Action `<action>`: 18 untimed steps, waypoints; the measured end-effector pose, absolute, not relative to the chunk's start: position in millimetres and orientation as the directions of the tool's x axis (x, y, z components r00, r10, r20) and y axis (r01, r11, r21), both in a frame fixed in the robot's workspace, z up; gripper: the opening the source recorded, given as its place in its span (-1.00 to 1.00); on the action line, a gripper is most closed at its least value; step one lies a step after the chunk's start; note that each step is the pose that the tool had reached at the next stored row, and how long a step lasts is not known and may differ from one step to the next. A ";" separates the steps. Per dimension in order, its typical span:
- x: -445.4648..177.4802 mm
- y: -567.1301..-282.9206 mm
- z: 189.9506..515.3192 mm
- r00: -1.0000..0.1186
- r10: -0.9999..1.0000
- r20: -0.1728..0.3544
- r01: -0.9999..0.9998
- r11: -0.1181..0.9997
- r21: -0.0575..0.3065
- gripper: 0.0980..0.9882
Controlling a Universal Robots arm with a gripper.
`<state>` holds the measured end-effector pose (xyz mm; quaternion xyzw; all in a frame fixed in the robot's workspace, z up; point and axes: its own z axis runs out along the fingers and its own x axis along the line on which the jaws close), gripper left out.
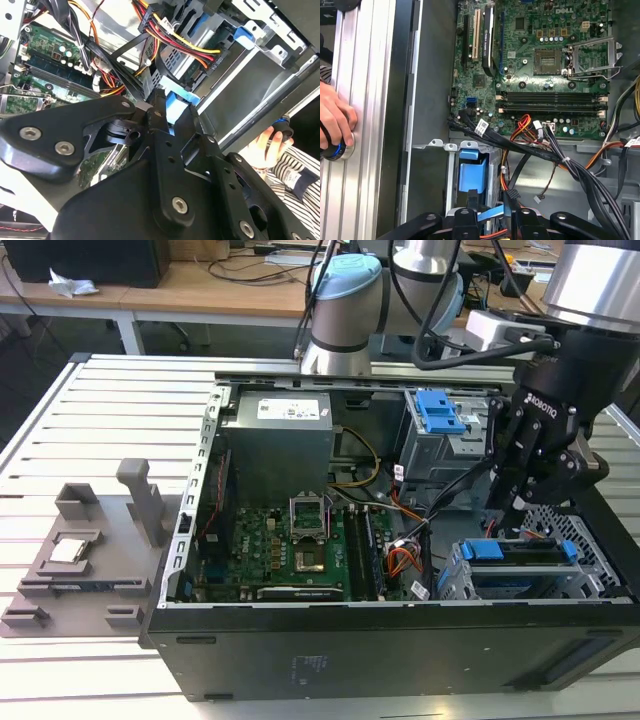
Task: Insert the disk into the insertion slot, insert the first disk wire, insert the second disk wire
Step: 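Insert the second disk wire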
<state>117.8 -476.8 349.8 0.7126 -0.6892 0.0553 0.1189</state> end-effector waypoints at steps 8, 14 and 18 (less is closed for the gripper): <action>117.8 -476.8 346.7 0.044 -0.969 0.242 -0.995 -0.022 0.093 -0.44; 118.3 -476.2 342.3 0.046 -0.968 0.248 -0.995 -0.023 0.093 -0.44; 118.7 -475.9 347.4 0.051 -0.957 0.284 -0.995 -0.025 0.094 -0.44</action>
